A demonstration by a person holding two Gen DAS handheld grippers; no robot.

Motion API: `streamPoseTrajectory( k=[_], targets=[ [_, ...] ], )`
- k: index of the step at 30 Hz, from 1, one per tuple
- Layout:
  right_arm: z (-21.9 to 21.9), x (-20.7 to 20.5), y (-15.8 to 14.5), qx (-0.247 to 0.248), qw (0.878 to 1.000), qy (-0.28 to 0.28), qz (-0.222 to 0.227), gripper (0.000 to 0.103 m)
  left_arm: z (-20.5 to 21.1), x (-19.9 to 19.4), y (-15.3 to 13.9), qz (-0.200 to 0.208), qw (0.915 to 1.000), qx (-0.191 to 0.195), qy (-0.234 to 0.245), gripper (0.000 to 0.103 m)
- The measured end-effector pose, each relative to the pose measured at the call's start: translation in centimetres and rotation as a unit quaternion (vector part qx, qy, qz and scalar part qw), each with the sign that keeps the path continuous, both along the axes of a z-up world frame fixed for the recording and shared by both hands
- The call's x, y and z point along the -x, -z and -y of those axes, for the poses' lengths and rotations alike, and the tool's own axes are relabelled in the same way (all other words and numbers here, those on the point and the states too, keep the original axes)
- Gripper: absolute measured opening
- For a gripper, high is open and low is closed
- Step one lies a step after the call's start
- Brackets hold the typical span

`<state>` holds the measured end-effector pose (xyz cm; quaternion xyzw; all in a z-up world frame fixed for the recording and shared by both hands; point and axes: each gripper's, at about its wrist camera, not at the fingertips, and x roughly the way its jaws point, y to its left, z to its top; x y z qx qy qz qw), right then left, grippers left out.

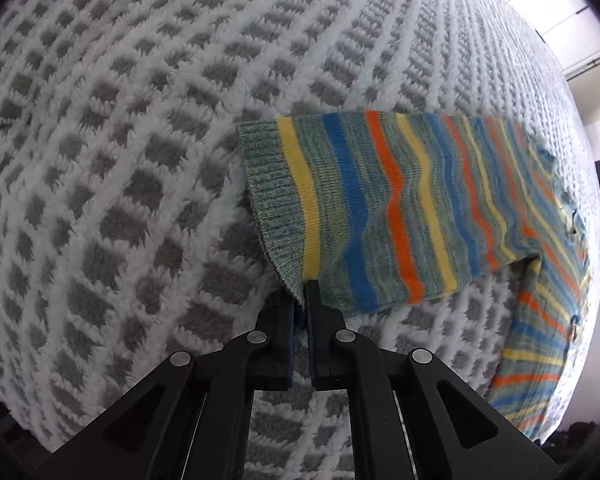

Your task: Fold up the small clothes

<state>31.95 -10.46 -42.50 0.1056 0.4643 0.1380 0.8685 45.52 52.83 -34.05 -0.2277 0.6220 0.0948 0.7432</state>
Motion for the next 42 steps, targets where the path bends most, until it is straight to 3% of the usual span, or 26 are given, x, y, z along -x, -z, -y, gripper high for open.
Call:
streamPoseTrajectory(
  k=[1,3,4,5,7,13,14,16,18,21,25,29,31,36,42],
  targets=[
    [-0.1,0.0,0.0,0.000,1.000,0.000,-0.002,0.076,0.4,-0.2,0.1,0.003,1.0000,-0.003,0.001,0.013],
    [-0.1,0.2,-0.4,0.002,1.000,0.000,0.006,0.076,2.0,-0.7,-0.5,0.016,0.9996,-0.024,0.003,0.037],
    [-0.1,0.4,-0.7,0.004,1.000,0.002,0.012,0.076,2.7,-0.3,-1.1,0.026,0.9987,-0.043,0.005,0.060],
    [0.0,0.5,-1.1,0.006,1.000,0.006,0.019,0.076,3.4,0.5,-2.3,0.045,0.9965,-0.070,0.007,0.069],
    [0.5,0.6,-1.5,0.008,0.999,0.016,0.027,0.076,5.2,2.1,-4.1,0.083,0.9912,-0.102,0.010,0.075],
    [2.5,0.6,-2.8,0.039,0.995,0.077,0.050,0.088,12.8,11.2,-10.8,0.203,0.9688,-0.139,0.029,0.095],
    [2.9,0.6,-3.1,0.047,0.993,0.088,0.056,0.090,13.2,14.1,-13.2,0.219,0.9648,-0.140,0.037,0.096],
    [3.6,0.9,-3.8,0.054,0.991,0.103,0.067,0.090,15.8,15.3,-13.2,0.238,0.9607,-0.135,0.045,0.096],
    [3.9,1.3,-4.2,0.059,0.990,0.107,0.075,0.090,18.6,16.0,-11.9,0.251,0.9588,-0.118,0.059,0.097],
    [3.4,1.8,-4.4,0.064,0.990,0.094,0.080,0.090,22.8,15.7,-8.2,0.236,0.9592,-0.107,0.112,0.097],
    [1.6,1.3,-4.2,0.072,0.993,0.044,0.081,0.090,26.0,13.9,-3.8,0.215,0.9498,-0.131,0.185,0.097],
    [-0.2,0.0,-3.0,0.081,0.994,0.010,0.073,0.090,26.0,11.7,-0.1,0.198,0.9465,-0.153,0.204,0.097],
    [-0.9,-0.5,-1.5,0.080,0.995,0.001,0.059,0.090,25.7,11.4,1.7,0.189,0.9498,-0.150,0.199,0.097],
    [-1.5,-1.7,4.9,0.059,0.996,-0.028,-0.054,0.091,24.3,10.9,3.8,0.189,0.9594,-0.110,0.178,0.101],
    [-1.6,-1.7,5.7,0.037,0.997,-0.036,-0.050,0.103,25.3,10.5,4.5,0.183,0.9566,-0.115,0.195,0.103]
  ],
)
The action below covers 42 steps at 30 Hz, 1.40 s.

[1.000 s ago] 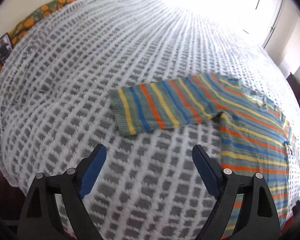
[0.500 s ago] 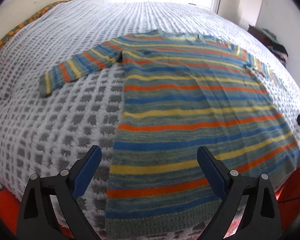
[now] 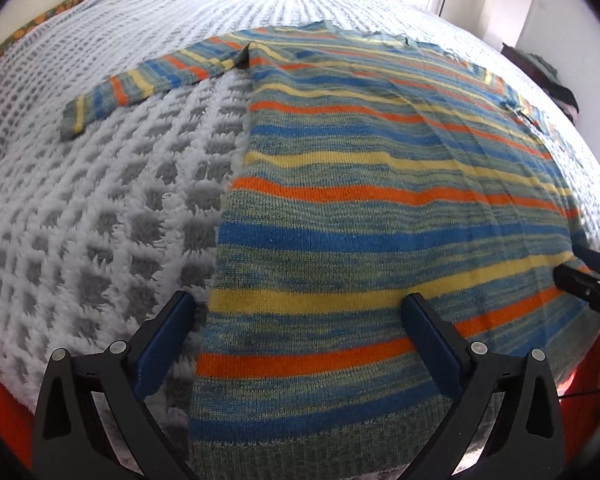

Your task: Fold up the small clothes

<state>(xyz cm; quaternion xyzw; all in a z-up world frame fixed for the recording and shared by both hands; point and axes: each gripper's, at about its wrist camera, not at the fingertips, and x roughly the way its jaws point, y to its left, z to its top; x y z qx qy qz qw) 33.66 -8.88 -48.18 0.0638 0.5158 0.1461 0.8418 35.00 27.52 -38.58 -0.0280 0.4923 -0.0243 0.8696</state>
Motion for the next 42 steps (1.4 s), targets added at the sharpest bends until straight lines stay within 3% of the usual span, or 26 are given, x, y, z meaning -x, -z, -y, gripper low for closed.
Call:
streamPoseTrajectory(
  k=[25,33,42],
  targets=[
    [-0.1,0.0,-0.3,0.005,1.000,-0.001,0.010,0.103,0.9,0.5,-0.2,-0.001,0.9999,-0.012,0.013,0.103],
    [2.5,2.2,-5.7,0.029,0.986,0.082,0.140,0.102,0.6,0.6,-0.1,-0.001,0.9997,-0.017,0.015,0.103],
    [4.2,2.0,-5.9,0.043,0.981,0.130,0.136,0.102,0.5,0.5,-0.1,0.000,0.9997,-0.020,0.014,0.103]
  ],
)
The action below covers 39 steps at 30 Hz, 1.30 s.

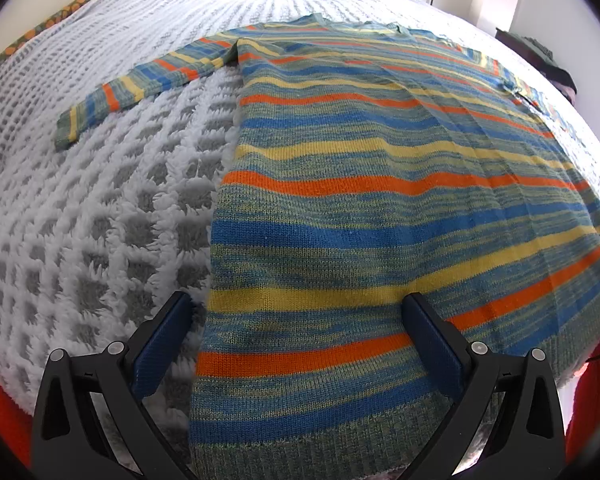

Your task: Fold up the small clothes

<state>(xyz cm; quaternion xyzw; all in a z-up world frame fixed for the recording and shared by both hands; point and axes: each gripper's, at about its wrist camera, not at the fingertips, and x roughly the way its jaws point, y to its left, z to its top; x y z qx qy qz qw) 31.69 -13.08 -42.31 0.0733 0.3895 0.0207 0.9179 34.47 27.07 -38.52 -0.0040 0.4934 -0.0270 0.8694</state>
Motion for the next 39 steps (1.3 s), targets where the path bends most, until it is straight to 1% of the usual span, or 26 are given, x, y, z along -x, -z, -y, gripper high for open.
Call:
streamPoseTrajectory(
  k=[2,11,39],
  targets=[
    [-0.02,0.09,-0.23,0.005,1.000,-0.001,0.006,0.102,0.01,-0.01,0.00,0.000,1.0000,0.000,0.000,0.103],
    [-0.73,0.21,-0.28,0.017,1.000,-0.011,0.007,0.102,-0.06,-0.06,0.05,0.000,1.0000,-0.001,0.000,0.103],
    [-0.98,0.18,-0.25,0.022,1.000,-0.017,0.006,0.102,-0.37,-0.22,0.17,0.000,1.0000,-0.002,-0.001,0.103]
  ],
)
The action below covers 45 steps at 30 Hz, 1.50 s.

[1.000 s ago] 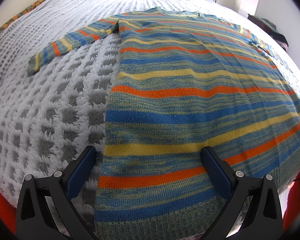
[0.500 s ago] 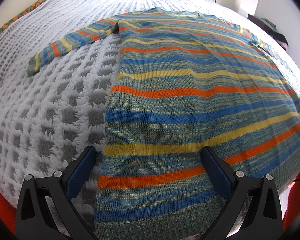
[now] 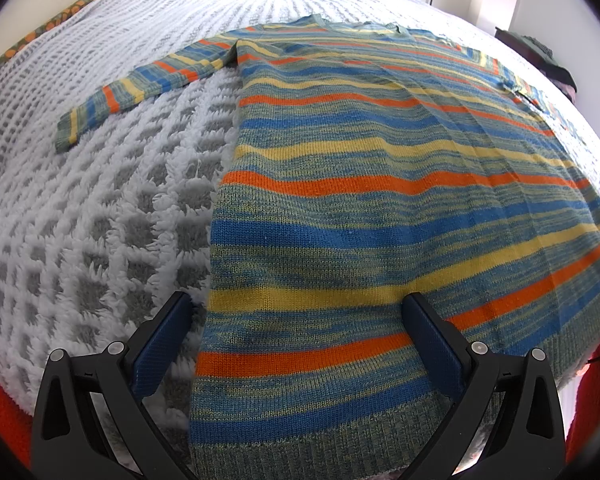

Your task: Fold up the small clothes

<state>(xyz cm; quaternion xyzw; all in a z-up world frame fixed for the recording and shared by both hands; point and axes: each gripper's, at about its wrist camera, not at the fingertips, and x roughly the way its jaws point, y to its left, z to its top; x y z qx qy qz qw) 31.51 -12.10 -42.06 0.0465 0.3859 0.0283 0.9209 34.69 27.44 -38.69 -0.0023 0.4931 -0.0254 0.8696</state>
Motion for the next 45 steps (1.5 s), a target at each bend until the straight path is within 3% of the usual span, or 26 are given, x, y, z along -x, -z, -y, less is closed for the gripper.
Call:
streamPoseTrajectory(
  k=[24,28,29,31,34,35,37,38,40,43,45],
  targets=[
    [0.0,-0.2,0.4,0.002,1.000,-0.002,-0.008,0.102,-0.1,-0.1,0.1,0.000,1.0000,-0.001,0.000,0.103],
    [0.0,-0.2,0.4,0.002,1.000,-0.002,-0.008,0.102,-0.5,-0.2,-1.2,-0.002,1.0000,0.007,-0.002,0.102],
    [0.0,-0.2,0.4,0.001,1.000,-0.001,-0.007,0.102,-1.8,-0.3,-3.2,0.007,0.9994,0.031,-0.010,0.102],
    [0.1,0.0,0.4,0.002,1.000,0.000,-0.006,0.102,-3.3,-0.3,-4.7,0.032,0.9982,0.042,-0.027,0.102],
    [0.2,0.0,0.4,0.002,1.000,0.002,-0.006,0.102,-8.7,-2.3,-6.5,0.074,0.9904,0.037,-0.111,0.103],
    [0.2,-0.1,0.5,0.003,1.000,0.001,-0.008,0.102,-11.7,-4.6,-5.6,0.059,0.9866,0.025,-0.150,0.103],
    [0.0,-0.3,0.6,0.005,1.000,-0.002,-0.011,0.102,-14.4,-7.6,-3.4,0.024,0.9842,0.005,-0.175,0.103],
    [-0.1,-0.3,0.6,0.007,1.000,-0.004,-0.011,0.102,-14.6,-7.8,-3.2,0.021,0.9842,0.003,-0.176,0.103],
    [-0.3,-0.3,0.6,0.010,1.000,-0.007,-0.010,0.102,-16.3,-10.4,0.6,-0.010,0.9886,-0.031,-0.147,0.103],
    [-0.4,-0.1,0.4,0.014,1.000,-0.008,-0.007,0.102,-16.9,-9.7,0.7,0.042,0.9882,-0.032,-0.144,0.103],
    [-0.2,0.1,0.3,0.014,1.000,-0.005,-0.005,0.102,-17.0,-9.4,0.6,0.056,0.9857,-0.050,-0.151,0.103]
  ],
)
